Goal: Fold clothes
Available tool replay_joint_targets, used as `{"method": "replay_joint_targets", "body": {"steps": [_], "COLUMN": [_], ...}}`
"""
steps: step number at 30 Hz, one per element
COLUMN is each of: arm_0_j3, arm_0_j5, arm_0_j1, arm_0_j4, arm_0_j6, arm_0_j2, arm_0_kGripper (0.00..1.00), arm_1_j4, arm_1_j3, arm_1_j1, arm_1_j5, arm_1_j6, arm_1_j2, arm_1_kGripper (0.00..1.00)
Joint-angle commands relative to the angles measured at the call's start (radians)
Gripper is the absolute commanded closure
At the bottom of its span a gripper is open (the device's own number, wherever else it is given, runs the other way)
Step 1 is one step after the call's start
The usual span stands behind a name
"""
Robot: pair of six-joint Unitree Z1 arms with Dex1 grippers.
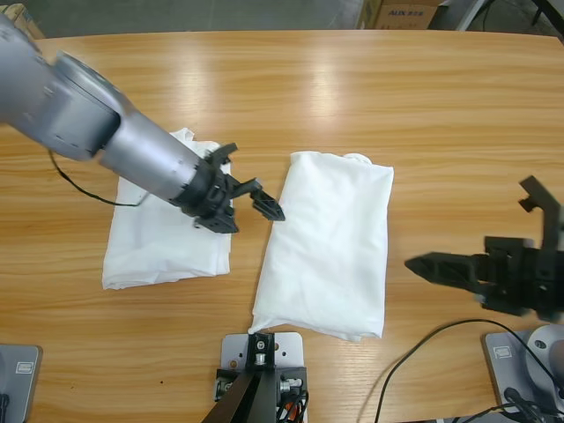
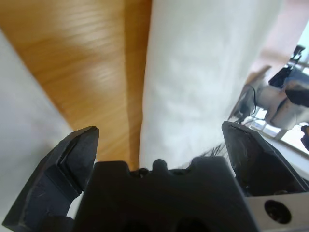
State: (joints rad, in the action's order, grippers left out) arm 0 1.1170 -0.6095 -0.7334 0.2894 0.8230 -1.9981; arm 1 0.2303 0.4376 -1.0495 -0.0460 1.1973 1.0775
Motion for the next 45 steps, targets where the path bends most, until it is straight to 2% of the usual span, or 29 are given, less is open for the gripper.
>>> {"method": "replay_joint_targets", "body": {"steps": [1, 5, 7, 11, 18, 23, 27, 34, 38, 45], "arm_0_j3": [0.023, 0.047, 0.052, 0.056, 0.065, 0.062, 0.069, 0.108, 0.132, 0.137], "arm_0_j5": [-0.011, -0.019, -0.023, -0.03, -0.041, -0.038, -0.035, -0.047, -0.099, -0.27], "arm_0_j1": [-0.036, -0.041, -0.043, -0.043, -0.046, -0.05, -0.057, -0.063, -0.066, -0.07], "arm_0_j4": [-0.135, -0.141, -0.142, -0.142, -0.14, -0.138, -0.136, -0.138, -0.139, -0.19], "arm_0_j6": [0.06, 0.059, 0.057, 0.05, 0.047, 0.047, 0.047, 0.001, -0.066, -0.119], "arm_0_j2": [-0.143, -0.151, -0.149, -0.145, -0.137, -0.125, -0.125, -0.173, -0.204, -0.229], "arm_0_kGripper": [0.004, 0.004, 0.004, 0.004, 0.004, 0.004, 0.004, 0.004, 0.004, 0.004], "arm_1_j4": [-0.178, -0.195, -0.282, -0.644, -0.998, -1.015, -1.027, -1.034, -1.033, -1.036], "arm_1_j3": [-0.136, -0.146, -0.186, -0.355, -0.454, -0.458, -0.458, -0.458, -0.458, -0.458], "arm_1_j1": [0.013, 0.054, 0.078, 0.086, 0.086, 0.086, 0.086, 0.086, 0.086, 0.086], "arm_1_j5": [-0.015, 0.011, 0.025, 0.023, 0.018, 0.022, -0.011, -0.006, 0.005, 0.008], "arm_1_j6": [0.086, 0.121, 0.141, 0.271, 0.36, 0.372, 0.383, 0.382, 0.377, 0.375], "arm_1_j2": [0.066, 0.067, 0.095, 0.279, 0.529, 0.601, 0.679, 0.673, 0.671, 0.673], "arm_1_kGripper": [0.013, 0.017, 0.018, 0.018, 0.07, 0.087, 0.084, 0.092, 0.092, 0.096]}}
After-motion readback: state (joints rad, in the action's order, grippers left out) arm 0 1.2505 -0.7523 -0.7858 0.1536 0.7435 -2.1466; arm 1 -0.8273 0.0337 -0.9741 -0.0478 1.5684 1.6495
